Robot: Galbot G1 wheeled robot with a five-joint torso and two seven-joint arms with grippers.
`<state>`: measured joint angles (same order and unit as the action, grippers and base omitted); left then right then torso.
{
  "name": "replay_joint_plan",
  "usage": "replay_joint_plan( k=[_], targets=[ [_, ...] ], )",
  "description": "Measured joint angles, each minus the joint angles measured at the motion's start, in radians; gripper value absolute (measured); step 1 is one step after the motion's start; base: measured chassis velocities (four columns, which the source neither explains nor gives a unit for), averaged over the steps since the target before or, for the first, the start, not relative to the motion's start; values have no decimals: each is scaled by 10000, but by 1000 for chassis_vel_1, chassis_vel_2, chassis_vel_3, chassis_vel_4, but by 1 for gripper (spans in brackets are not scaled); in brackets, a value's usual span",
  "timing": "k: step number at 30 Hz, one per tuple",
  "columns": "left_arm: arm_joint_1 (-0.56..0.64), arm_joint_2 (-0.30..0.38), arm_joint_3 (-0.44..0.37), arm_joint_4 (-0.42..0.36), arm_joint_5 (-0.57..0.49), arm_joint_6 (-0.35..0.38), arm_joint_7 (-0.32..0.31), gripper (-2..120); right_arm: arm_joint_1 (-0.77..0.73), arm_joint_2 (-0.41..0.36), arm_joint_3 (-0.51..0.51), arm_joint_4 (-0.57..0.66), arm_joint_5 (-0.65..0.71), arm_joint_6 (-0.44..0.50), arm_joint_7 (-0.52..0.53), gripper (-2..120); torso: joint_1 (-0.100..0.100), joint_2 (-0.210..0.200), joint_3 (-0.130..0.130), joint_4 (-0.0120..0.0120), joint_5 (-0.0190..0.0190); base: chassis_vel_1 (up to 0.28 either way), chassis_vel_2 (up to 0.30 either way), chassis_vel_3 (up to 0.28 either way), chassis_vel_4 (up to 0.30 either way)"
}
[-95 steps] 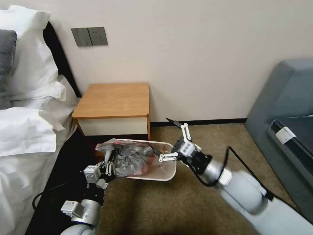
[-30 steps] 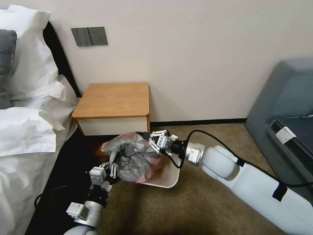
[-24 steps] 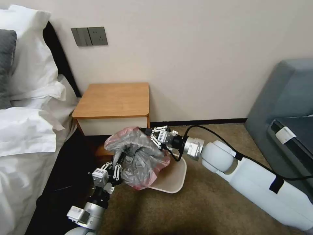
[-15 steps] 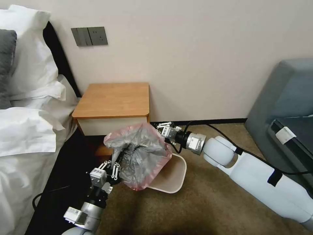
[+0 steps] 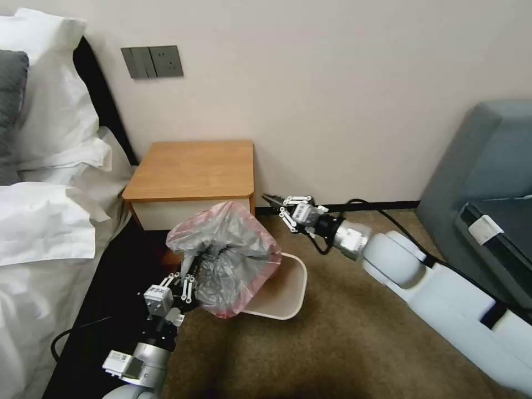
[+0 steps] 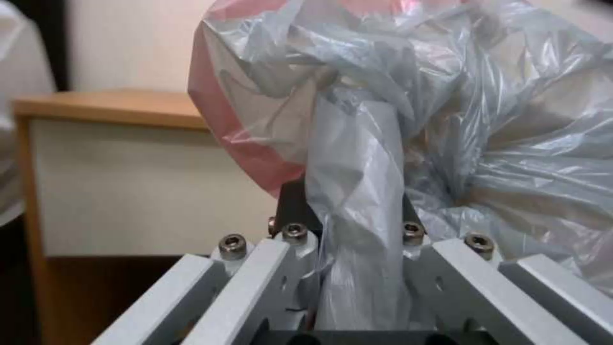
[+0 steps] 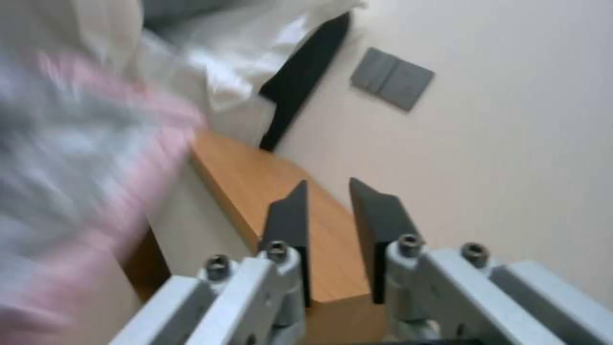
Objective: Pick up the garbage bag from the table and place it over the trash can.
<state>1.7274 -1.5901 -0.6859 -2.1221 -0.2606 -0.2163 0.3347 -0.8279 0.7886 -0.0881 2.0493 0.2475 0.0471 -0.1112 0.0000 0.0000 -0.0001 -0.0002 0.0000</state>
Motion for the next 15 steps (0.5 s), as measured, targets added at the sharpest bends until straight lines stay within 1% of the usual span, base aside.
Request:
replay_joint_plan(
  k=[2,3,4,6,7,8,9,11,12,14,15],
  targets=[
    [-43,-97,18,4,-38,88,-498,9,-721,-33,-44,970,1249,-951,1081,32,-1,0,0,0,0,0,0,0,0],
    [-43,-97,18,4,-38,88,-498,9,-721,-33,-44,970,1249,-951,1081,32,-1,0,0,0,0,0,0,0,0],
    [-49,-118,31,-7,-40,110,-642,9,-901,-13,-100,1281,1692,-1315,1514,35,-1,0,0,1,0,0,0,0,0],
    [-70,-170,55,-105,-56,194,-1067,9,-1415,169,-372,2498,3630,-2586,3249,45,-1,0,-1,1,1,0,0,0,0],
    [-79,-180,54,-133,-70,207,-1164,9,-1554,249,-453,2876,4316,-2967,3807,50,-1,0,0,3,-1,0,0,0,0],
    [-79,-180,54,-133,-70,207,-1164,9,-1554,249,-453,2876,4316,-2967,3807,50,-1,0,0,3,-1,0,0,0,0],
    [-92,-185,46,-166,-88,226,-1243,9,-1748,395,-531,3383,5372,-3511,4568,55,0,0,-1,3,0,0,0,0,0],
    [-102,-187,36,-203,-126,239,-1316,9,-2033,611,-616,3865,6890,-4150,5481,64,-1,0,0,2,-2,0,0,0,0],
    [-102,-187,36,-203,-126,239,-1316,9,-2033,611,-616,3865,6890,-4150,5481,64,-1,0,0,2,-2,0,0,0,0],
    [-127,-188,34,-246,-166,260,-1362,9,-2291,823,-647,4031,7791,-4422,5885,73,0,0,0,2,-2,0,0,0,0],
    [-141,-188,37,-265,-179,272,-1372,9,-2426,962,-654,4031,8010,-4447,5948,78,-1,0,0,2,-1,0,0,0,0]
  ],
)
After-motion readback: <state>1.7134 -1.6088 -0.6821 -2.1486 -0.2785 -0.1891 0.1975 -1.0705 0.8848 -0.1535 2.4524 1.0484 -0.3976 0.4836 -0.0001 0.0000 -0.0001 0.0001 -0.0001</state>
